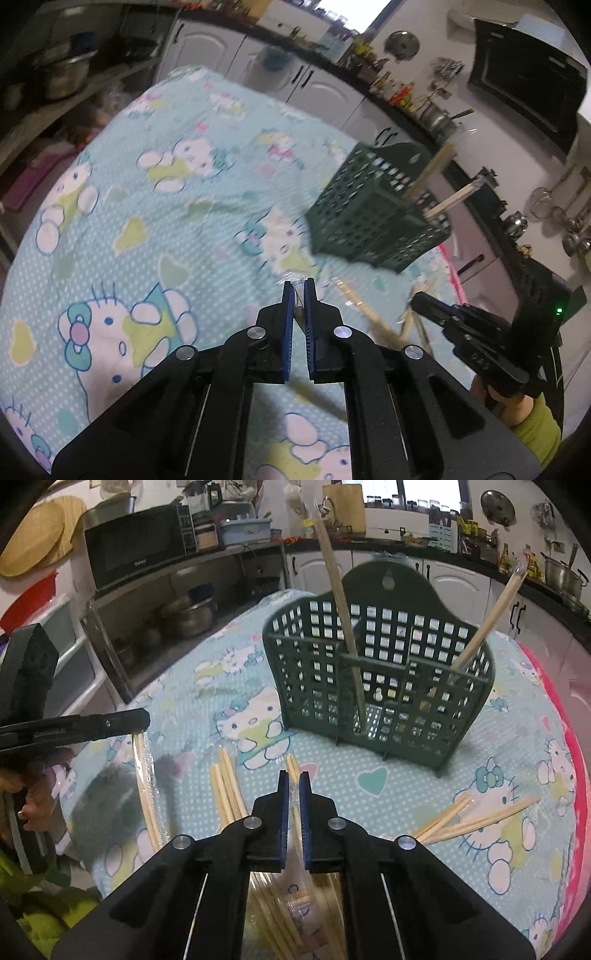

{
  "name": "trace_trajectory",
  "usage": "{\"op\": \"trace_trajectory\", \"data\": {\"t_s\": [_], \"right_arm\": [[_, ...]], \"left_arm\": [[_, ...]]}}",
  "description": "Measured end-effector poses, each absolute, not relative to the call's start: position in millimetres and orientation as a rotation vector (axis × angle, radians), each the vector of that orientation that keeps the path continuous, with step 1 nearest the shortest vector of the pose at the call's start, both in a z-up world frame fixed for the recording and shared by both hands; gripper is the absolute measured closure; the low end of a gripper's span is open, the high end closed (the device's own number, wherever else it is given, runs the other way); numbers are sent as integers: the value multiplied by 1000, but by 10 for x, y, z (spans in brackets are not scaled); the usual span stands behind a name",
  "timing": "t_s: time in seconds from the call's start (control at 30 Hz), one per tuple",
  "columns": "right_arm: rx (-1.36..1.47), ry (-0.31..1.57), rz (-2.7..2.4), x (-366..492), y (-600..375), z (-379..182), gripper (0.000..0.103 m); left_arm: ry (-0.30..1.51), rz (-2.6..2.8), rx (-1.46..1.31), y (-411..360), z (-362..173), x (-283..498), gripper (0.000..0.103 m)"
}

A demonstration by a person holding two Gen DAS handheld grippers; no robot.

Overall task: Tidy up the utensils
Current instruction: 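Close the left tool on a wooden chopstick while the right tool grasps another, then lift the left tool's chopstick over the basket while the right tool carries its chopstick there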

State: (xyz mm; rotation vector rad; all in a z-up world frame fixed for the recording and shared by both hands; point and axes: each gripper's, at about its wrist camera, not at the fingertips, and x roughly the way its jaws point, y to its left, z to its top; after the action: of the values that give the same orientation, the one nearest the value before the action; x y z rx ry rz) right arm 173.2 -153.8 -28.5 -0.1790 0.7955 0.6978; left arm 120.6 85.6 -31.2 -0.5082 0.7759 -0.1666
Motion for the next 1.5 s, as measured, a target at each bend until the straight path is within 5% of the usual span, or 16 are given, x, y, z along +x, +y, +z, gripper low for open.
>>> {"op": "trace_trajectory", "data": {"t_s": [1.5], "right_arm": [[57, 402, 730, 1527, -2140, 1354, 100]], "left_arm": [[488, -438, -374, 52, 1264, 1480, 101]]}}
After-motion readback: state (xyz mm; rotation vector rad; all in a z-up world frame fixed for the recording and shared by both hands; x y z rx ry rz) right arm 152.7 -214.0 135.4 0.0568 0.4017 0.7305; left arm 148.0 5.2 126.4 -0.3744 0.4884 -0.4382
